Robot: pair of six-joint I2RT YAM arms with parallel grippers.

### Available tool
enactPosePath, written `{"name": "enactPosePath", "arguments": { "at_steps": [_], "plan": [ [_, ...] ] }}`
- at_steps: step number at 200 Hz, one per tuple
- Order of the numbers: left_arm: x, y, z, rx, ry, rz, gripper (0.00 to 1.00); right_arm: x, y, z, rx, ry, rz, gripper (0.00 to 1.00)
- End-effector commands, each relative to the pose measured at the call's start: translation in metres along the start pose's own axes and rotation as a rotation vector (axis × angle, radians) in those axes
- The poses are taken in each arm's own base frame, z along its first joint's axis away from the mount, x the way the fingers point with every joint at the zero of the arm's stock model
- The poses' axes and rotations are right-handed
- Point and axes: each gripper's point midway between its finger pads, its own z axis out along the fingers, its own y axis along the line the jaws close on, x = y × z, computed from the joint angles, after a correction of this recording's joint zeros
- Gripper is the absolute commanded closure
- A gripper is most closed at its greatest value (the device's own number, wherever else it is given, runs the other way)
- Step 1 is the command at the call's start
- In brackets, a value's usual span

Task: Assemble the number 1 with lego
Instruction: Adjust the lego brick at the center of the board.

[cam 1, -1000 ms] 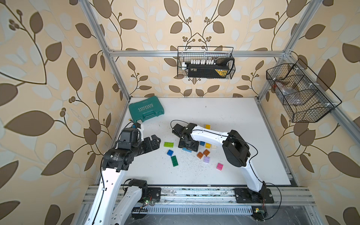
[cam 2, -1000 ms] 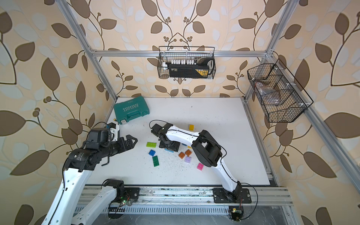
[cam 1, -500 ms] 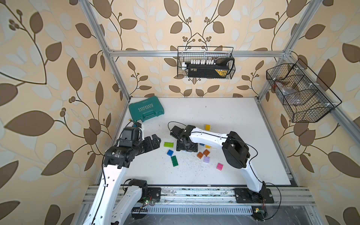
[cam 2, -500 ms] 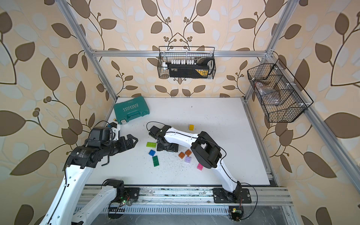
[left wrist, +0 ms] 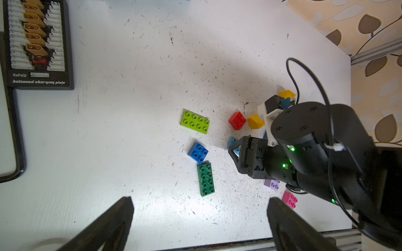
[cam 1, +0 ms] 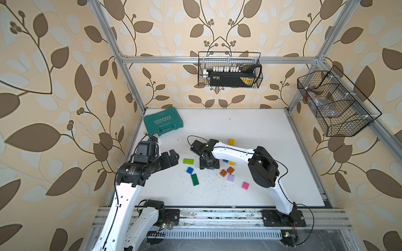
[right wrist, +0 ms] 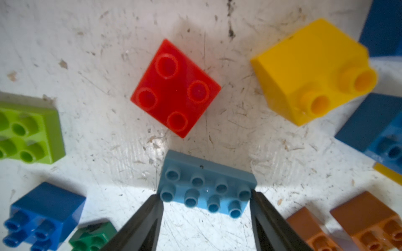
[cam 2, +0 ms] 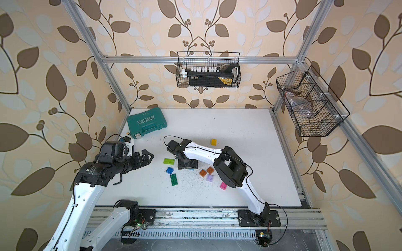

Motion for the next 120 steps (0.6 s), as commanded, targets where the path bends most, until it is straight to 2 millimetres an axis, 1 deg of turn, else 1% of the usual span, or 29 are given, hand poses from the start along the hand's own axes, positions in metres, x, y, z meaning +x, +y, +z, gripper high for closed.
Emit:
{"name": "enactPosePath", "arguments": {
  "at_steps": [1,7,44,73,86,103,120],
  "plan": [
    [-0.003,0.001,0.001,-0.006,-0.008,-0.011,0.01,0.013,-0.009,0.002,0.013,0.049,-0.110,0.33],
    [-0.004,0.001,0.001,-0.006,-0.009,-0.011,0.01,0.014,-0.008,0.001,0.004,0.051,-0.131,0.33],
    [-0.003,0.002,0.003,-0.013,0.000,-0.013,0.01,0.017,-0.016,-0.001,0.010,0.052,-0.220,0.32],
    [-0.003,0.003,0.004,-0.020,0.003,-0.016,0.01,0.022,-0.015,0.002,-0.028,0.072,-0.252,0.30],
    [-0.003,0.003,0.004,-0.022,0.001,-0.018,0.01,0.023,-0.013,0.000,-0.043,0.076,-0.266,0.28],
    [-0.003,0.004,0.004,-0.027,0.003,-0.021,0.01,0.023,-0.012,-0.004,-0.050,0.072,-0.284,0.23],
    [-0.003,0.005,0.005,-0.030,0.007,-0.021,0.01,0.018,-0.015,-0.013,-0.046,0.055,-0.287,0.11]
  ]
}}
